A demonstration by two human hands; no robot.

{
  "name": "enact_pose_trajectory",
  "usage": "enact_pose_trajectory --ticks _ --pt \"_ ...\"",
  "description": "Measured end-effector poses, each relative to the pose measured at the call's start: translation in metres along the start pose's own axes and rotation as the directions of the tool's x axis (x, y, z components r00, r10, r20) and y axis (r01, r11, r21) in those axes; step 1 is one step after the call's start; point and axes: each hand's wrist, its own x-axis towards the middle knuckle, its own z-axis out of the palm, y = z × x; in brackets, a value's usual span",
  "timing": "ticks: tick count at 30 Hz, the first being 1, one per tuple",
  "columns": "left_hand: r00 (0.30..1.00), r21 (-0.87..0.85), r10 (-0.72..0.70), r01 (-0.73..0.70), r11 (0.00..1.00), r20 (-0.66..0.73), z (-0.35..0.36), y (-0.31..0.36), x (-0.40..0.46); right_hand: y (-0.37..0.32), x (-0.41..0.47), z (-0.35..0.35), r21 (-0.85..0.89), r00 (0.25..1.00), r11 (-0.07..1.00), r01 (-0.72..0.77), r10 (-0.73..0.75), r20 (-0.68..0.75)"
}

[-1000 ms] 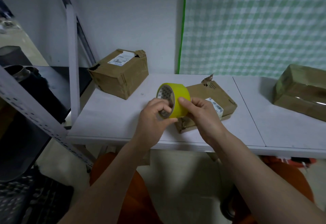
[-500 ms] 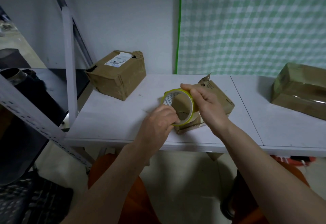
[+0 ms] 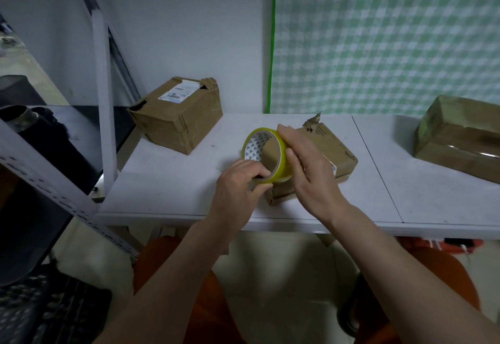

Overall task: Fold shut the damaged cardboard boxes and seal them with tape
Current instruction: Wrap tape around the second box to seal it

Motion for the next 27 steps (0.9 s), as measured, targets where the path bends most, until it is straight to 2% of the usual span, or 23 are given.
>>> enact_pose_trajectory --ticks 7,15,17,19,20,21,22,24,26,27 --pt "0.998 -0.080 -0.052 0.048 0.996 -0.044 0.000 0.004 0.001 -0.003 -0.005 0.002 -0.094 0.990 0.985 0.142 -0.144 -0.009" --pt "0.998 -0.046 0.004 -0.006 0.999 -0.059 -0.001 -0.001 -0.001 -0.007 -0.007 0.001 -0.146 0.940 0.971 0.191 -0.224 -0.259" --pt "0.998 -0.055 0.012 -0.015 0.998 -0.054 0.001 -0.002 -0.003 -0.013 -0.005 0.000 -0.079 0.949 0.992 0.096 -0.115 -0.295" --pt "0.999 -0.073 0.018 -0.022 0.997 -0.050 0.003 -0.002 -0.003 -0.019 0.002 -0.004 0.175 0.923 0.966 -0.189 0.235 -0.305" --pt "0.999 -0.087 0.023 -0.027 0.996 -0.046 0.004 -0.002 -0.002 -0.021 0.007 -0.006 0.333 0.872 0.880 -0.339 0.426 -0.240" --pt "0.999 -0.094 0.025 -0.028 0.995 -0.036 0.004 -0.002 0.000 -0.021 0.012 -0.009 0.474 0.825 0.765 -0.436 0.551 -0.129" --pt "1.000 -0.099 0.016 -0.017 0.995 -0.016 0.004 -0.001 0.002 -0.022 0.014 -0.010 0.564 0.794 0.663 -0.493 0.608 -0.020" --pt "0.996 -0.116 -0.067 0.073 0.991 0.052 0.002 0.006 0.006 -0.024 0.017 -0.010 0.649 0.776 0.571 -0.504 0.629 0.050" --pt "0.948 -0.223 -0.271 0.304 0.926 0.169 -0.001 0.020 0.012 -0.024 0.017 -0.008 0.704 0.760 0.533 -0.469 0.650 0.013" --pt "0.898 -0.329 -0.378 0.435 0.838 0.225 -0.002 0.028 0.016 -0.024 0.016 -0.007 0.725 0.752 0.517 -0.455 0.659 0.003"
